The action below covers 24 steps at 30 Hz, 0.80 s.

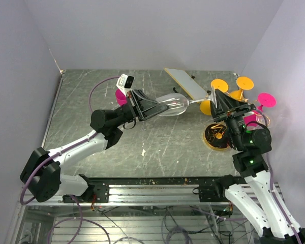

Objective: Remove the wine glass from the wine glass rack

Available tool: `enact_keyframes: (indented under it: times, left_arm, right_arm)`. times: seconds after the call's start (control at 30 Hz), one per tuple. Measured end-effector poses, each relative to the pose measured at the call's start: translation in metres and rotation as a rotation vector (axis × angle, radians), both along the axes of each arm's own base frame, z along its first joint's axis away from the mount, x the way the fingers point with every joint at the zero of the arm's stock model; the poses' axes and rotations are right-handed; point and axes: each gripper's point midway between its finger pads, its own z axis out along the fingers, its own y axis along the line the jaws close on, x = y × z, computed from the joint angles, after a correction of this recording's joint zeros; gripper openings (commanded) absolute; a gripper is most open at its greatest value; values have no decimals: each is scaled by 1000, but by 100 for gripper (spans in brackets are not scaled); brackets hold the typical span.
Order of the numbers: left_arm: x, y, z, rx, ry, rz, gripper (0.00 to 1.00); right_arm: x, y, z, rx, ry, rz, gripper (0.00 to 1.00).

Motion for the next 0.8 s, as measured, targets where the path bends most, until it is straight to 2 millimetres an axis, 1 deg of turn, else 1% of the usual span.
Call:
enact_keyframes:
  times: [0.07,0.1,0.17,0.23,0.3,0.43,0.5,0.6,0.67,0.77,0.8]
  left_arm:
    - [-2,-1,-1,10,-8,-5,7]
    - [-3,-2,-3,20,-11,-3,7]
    - [-4,-2,-6,48,-17,15,7]
    - [-5,-1,-10,77,-24,37,7]
    - [-8,3,-15,123,-31,69,7]
    - [-13,14,-26,229,-49,160,7]
    - [-11,19,-37,306,-41,217,7]
    - [-4,28,-64,469,0,306,7]
    - [4,39,-87,609,44,381,7]
    - [13,64,-116,806,118,504,7]
    - [16,77,-128,889,149,550,7]
  right_arm:
    - [3,-6,-8,-76,6,-80,51]
    - [4,-9,-11,-107,6,-113,56]
    - [5,-18,-18,-230,6,-218,66]
    - [3,-26,-19,-317,0,-292,75]
    - [-1,-40,-18,-429,-15,-395,79]
    - [-13,-65,-8,-637,-60,-576,81]
    - [-20,-77,0,-728,-90,-659,83]
    - [-32,-93,13,-866,-152,-782,85]
    - [-38,-102,16,-936,-175,-847,86]
    - [-41,-113,16,-1020,-186,-922,86]
    - [-42,-116,16,-1045,-188,-945,86]
